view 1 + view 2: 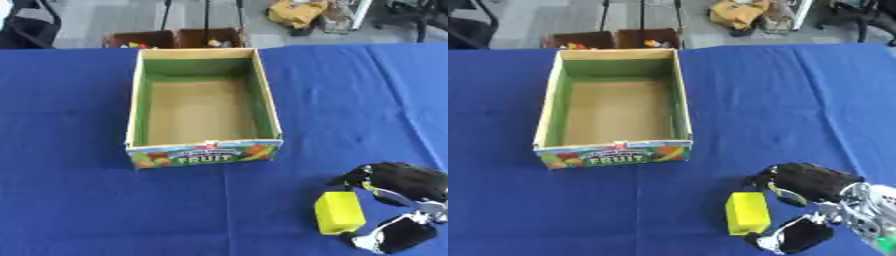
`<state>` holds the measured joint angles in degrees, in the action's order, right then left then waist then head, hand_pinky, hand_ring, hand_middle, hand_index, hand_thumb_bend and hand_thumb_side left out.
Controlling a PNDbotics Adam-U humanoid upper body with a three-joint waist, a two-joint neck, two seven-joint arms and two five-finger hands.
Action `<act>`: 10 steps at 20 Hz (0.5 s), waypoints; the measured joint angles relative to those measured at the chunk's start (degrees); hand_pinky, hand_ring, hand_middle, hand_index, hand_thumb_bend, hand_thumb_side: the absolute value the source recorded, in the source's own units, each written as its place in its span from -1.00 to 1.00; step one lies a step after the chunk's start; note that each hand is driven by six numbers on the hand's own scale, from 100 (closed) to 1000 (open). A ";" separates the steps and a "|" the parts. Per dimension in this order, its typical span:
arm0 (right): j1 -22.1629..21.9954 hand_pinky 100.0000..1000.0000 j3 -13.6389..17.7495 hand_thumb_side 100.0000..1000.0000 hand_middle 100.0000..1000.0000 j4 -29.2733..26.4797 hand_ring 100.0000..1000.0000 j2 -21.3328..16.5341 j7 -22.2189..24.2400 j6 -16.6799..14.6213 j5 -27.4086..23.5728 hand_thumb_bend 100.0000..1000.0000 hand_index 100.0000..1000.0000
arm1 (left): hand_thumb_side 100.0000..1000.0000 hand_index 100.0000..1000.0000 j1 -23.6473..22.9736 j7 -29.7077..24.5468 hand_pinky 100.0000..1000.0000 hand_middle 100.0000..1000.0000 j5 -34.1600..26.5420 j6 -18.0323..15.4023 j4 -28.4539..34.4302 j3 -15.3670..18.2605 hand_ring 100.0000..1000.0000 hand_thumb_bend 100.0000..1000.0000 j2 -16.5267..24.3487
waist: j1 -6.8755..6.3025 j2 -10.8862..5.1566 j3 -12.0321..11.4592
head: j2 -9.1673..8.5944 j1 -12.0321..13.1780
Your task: Pick up objects on the table and place them in the box.
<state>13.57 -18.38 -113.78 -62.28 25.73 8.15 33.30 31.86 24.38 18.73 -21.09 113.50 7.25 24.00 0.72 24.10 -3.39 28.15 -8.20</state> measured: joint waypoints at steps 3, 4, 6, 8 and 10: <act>0.02 0.40 0.00 0.05 0.14 0.00 0.64 0.00 0.16 0.16 0.14 -0.26 0.78 | 1.00 0.86 0.00 -0.02 0.19 0.71 0.00 0.04 0.00 0.00 0.76 -1.00 -0.34 | 0.00 0.00 -0.13 | -0.01 -0.12; 0.04 0.40 0.00 0.05 0.08 0.00 0.63 0.00 0.19 0.19 0.16 -0.26 0.74 | 1.00 0.86 0.00 -0.03 0.19 0.71 0.00 0.05 0.00 -0.01 0.76 -1.00 -0.39 | 0.00 0.00 -0.13 | -0.02 -0.18; 0.09 0.39 -0.01 0.05 0.06 0.00 0.62 0.00 0.19 0.21 0.29 -0.25 0.71 | 1.00 0.86 0.00 -0.04 0.19 0.70 0.00 0.06 0.00 -0.01 0.76 -1.00 -0.39 | 0.00 0.00 -0.14 | -0.03 -0.28; 0.13 0.38 -0.02 0.06 0.02 0.00 0.60 0.00 0.12 0.23 0.40 -0.28 0.66 | 1.00 0.86 0.00 -0.04 0.18 0.70 0.00 0.07 0.00 -0.03 0.76 -1.00 -0.39 | 0.00 0.00 -0.14 | -0.03 -0.28; 0.23 0.37 -0.05 0.06 -0.01 0.00 0.59 0.00 -0.15 0.43 0.53 -0.31 0.61 | 1.00 0.86 0.01 -0.07 0.18 0.70 0.00 0.10 0.00 -0.15 0.76 -1.00 -0.39 | 0.00 0.00 -0.14 | -0.05 -0.29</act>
<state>13.80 -18.43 -113.78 -62.28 25.59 8.58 33.83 31.86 24.31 18.73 -20.99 113.50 7.10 23.61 0.72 24.10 -3.53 28.11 -8.50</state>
